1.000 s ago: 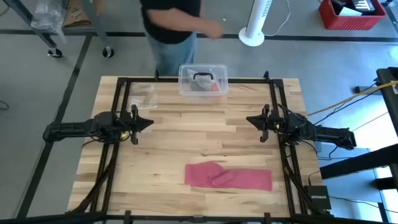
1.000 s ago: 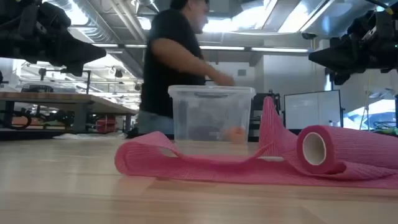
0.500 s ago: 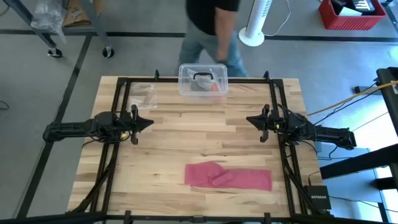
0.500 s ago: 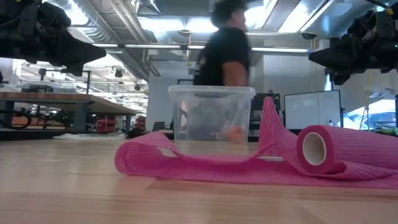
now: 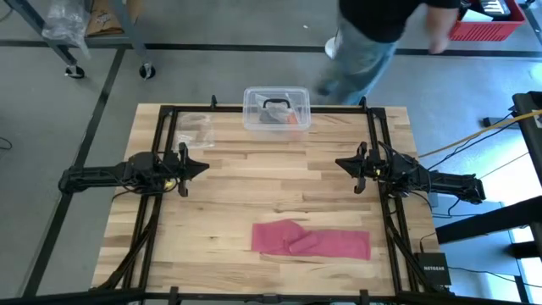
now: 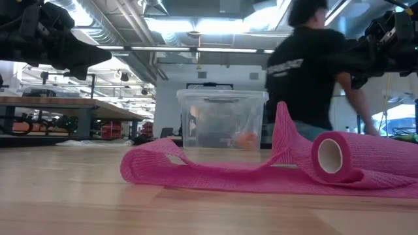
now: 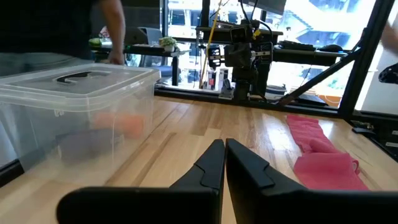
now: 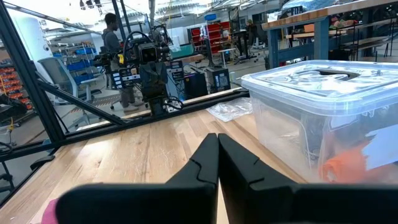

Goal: Roll bandage

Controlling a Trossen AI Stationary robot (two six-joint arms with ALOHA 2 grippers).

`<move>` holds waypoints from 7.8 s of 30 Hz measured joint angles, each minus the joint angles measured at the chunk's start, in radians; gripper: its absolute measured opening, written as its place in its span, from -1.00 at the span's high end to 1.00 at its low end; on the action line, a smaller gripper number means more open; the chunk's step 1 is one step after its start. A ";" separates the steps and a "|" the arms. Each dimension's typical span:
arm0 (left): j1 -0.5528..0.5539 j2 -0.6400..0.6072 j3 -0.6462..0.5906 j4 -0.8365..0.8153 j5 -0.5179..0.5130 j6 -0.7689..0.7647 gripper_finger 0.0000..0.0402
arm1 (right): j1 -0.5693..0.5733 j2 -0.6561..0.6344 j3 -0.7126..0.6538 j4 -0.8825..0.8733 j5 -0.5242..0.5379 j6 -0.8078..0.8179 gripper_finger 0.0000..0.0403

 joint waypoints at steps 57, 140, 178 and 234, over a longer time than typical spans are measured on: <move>-0.288 1.175 0.690 0.425 0.051 0.052 1.00 | 0.214 0.455 0.387 0.034 -0.169 -0.003 0.44; -0.259 1.186 0.690 0.408 0.049 -0.030 1.00 | 0.619 1.506 0.966 -0.475 0.091 -0.161 0.65; -0.233 1.637 0.800 0.484 -0.001 -0.108 0.22 | 0.457 1.507 0.965 -0.408 0.305 -0.079 0.65; -0.218 1.602 0.801 0.456 -0.085 -0.145 0.70 | 0.608 1.459 0.828 -0.202 0.495 0.086 0.10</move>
